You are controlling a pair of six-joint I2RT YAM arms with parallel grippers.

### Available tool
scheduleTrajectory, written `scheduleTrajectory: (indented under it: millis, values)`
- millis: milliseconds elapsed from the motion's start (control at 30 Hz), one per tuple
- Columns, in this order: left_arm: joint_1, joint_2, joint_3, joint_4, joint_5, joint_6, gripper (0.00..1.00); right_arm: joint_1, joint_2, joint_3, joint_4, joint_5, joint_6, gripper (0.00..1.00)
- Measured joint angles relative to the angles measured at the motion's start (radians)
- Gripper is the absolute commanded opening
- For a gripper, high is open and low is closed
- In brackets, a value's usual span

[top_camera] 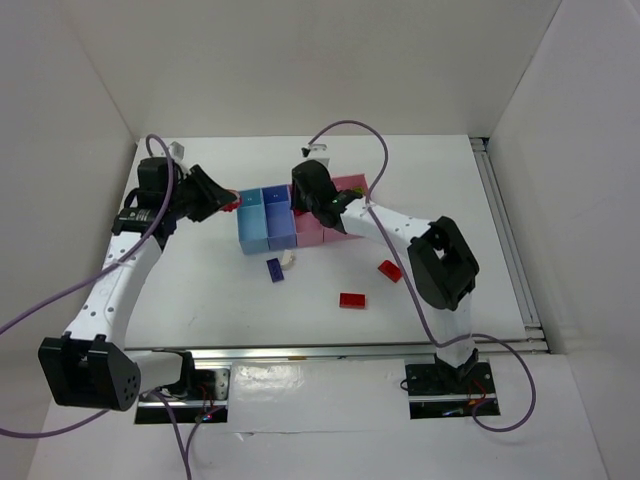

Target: Sort the legos into containers by color

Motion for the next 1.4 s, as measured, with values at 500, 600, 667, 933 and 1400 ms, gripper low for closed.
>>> scheduleTrajectory:
  millis: [500,600,667,933,1400]
  values:
    - [-0.066,0.129,0.011,0.051,0.069,0.051,0.00,-0.048,0.096,0.114,-0.032,0.006,-0.029,0.86]
    - [-0.099,0.182,0.044,0.045,0.072,0.056,0.00,-0.048,0.075,0.090,-0.027,0.002,-0.030,0.86]
    - [-0.129,0.223,0.081,0.046,0.074,0.061,0.00,-0.051,0.021,0.032,-0.030,-0.001,-0.027,0.86]
    - [-0.259,0.410,0.265,0.045,0.072,0.079,0.00,-0.111,-0.341,-0.224,-0.034,0.019,0.031,0.84]
    - [-0.357,0.730,0.504,0.060,-0.121,0.100,0.82,-0.288,-0.744,-0.550,-0.136,0.035,0.062,0.84]
